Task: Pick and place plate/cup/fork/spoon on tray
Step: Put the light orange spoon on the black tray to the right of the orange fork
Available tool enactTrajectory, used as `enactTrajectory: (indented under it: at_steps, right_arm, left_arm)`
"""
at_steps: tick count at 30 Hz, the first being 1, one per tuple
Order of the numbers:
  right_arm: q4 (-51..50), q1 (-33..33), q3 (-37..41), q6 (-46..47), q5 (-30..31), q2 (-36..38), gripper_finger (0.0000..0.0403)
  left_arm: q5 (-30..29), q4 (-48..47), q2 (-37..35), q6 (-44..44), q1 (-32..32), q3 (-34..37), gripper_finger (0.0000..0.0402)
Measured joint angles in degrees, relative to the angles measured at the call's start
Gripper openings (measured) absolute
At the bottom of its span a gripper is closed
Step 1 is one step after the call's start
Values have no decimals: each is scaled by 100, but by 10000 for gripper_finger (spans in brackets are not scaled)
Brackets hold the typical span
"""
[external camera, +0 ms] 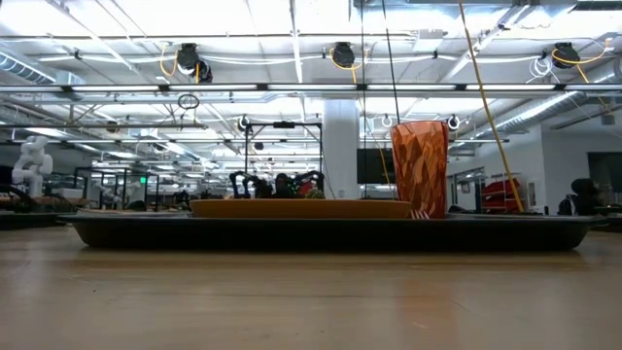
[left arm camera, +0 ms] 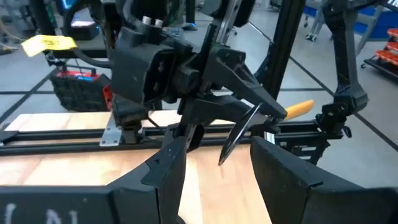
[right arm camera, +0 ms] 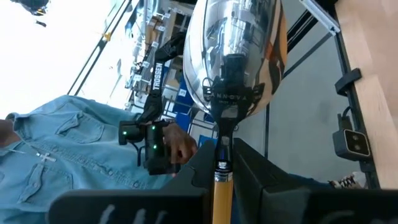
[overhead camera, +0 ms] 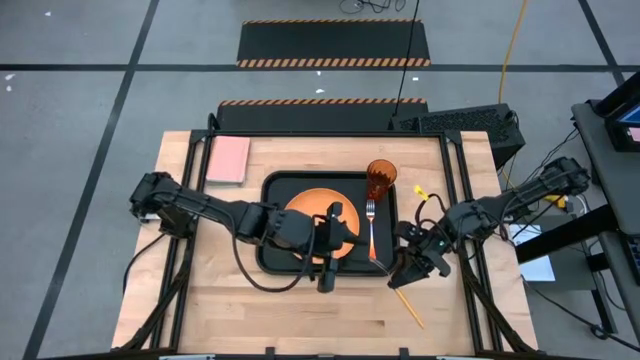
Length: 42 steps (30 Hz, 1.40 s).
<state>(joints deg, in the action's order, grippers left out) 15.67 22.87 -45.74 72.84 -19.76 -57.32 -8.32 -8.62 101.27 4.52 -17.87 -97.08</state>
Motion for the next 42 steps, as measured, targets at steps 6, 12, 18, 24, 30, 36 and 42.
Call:
enactTrajectory:
  at_steps: [6, 12, 18, 24, 30, 36, 42]
  right_arm:
    - [69, -44, 0, -2, 3, -57, 19]
    - [78, -58, 0, 0, 10, -57, 19]
    - [86, -86, 0, 72, 23, -57, 18]
    - [62, -192, 0, 61, 61, -57, 18]
    - [23, -309, 0, 103, 516, -55, 61]
    - [-378, -341, 0, 263, 1057, -50, 137]
    - [-780, -336, -50, 175, 1689, -37, 185]
  left_arm:
    - [307, -1, 0, -256, 144, 0, 157]
    - [787, -7, 0, -294, 221, 0, 84]
    - [860, -25, 0, -314, 299, 0, 14]
    - [840, -28, 0, -274, 319, 0, 13]
    - [1009, -186, -13, 309, 426, 0, 6]
    - [1269, -804, -68, 1293, 607, 0, 4]
    - [1448, -1881, -372, 1607, 712, 0, 2]
